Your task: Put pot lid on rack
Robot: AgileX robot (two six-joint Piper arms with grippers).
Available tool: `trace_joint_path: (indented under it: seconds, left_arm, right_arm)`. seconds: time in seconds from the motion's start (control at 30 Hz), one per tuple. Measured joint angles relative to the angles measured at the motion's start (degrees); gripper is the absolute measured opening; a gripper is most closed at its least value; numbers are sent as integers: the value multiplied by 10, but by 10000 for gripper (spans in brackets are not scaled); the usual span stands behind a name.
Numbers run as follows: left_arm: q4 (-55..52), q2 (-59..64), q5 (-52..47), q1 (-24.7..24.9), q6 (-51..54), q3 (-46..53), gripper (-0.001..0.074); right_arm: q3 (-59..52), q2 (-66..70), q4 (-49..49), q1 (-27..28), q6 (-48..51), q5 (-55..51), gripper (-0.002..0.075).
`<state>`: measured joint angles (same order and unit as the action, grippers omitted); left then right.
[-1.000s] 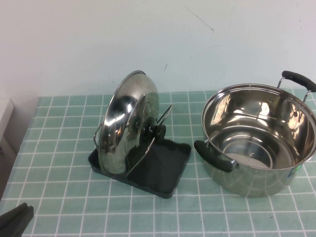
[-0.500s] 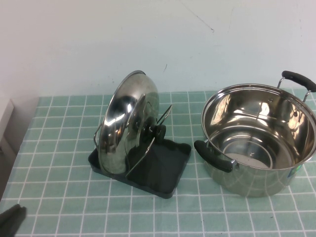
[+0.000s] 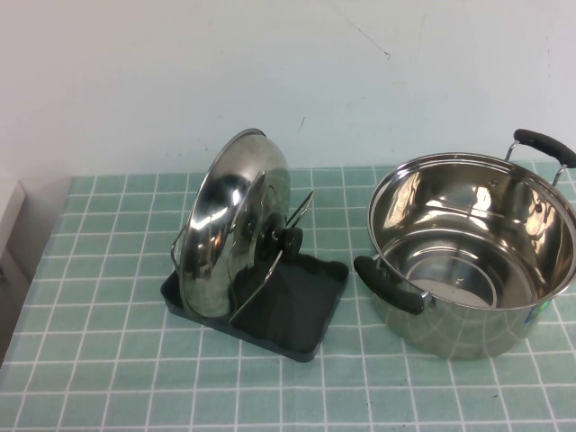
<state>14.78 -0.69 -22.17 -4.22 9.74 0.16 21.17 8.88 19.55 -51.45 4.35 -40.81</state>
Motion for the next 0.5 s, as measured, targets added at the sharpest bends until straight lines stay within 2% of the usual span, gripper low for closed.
trace_joint_path:
  seconds: [0.5]
  left_arm:
    - [-38, -1, 25, 58, -27, 3, -2]
  right_arm:
    - [0, 0, 0, 0, 1, 2, -1]
